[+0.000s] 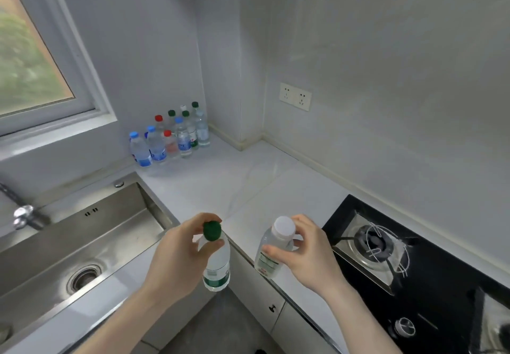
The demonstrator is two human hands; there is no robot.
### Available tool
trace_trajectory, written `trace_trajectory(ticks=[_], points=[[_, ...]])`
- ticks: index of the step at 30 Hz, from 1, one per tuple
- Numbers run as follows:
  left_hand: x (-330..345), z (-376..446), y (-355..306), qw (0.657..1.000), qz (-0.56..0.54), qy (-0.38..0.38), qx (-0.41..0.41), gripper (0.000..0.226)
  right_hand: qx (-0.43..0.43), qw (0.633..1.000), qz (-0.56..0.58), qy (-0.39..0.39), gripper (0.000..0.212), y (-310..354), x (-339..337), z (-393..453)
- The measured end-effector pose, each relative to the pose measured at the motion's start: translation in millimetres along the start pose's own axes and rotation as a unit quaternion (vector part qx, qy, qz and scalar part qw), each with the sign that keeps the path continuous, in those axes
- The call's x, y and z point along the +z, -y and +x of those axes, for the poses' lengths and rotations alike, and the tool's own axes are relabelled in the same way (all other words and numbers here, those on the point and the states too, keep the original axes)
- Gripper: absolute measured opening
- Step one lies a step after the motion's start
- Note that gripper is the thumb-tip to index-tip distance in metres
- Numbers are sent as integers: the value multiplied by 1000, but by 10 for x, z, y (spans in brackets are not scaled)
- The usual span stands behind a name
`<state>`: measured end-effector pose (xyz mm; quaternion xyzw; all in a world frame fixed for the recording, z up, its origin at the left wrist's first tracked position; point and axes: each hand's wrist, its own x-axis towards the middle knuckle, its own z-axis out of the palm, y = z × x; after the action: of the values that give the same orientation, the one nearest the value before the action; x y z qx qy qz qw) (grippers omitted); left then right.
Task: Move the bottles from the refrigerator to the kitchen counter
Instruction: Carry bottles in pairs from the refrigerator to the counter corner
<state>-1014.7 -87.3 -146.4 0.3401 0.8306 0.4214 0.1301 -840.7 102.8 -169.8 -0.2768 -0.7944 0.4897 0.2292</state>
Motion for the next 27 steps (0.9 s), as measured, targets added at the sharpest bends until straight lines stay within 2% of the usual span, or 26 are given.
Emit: trace_trajectory(ticks=[12,19,27], points=[[96,1243,-30,997,11,-64,-29,33,-54,997,-35,41,36,-281,-164,1523],[-11,1795,112,995,24,-85,-53,31,-58,996,-34,67,33,-273,37,2163],[-238,2561,590,995,49,-70,-55,33,-35,996,-49,73,36,-346,443,2757]])
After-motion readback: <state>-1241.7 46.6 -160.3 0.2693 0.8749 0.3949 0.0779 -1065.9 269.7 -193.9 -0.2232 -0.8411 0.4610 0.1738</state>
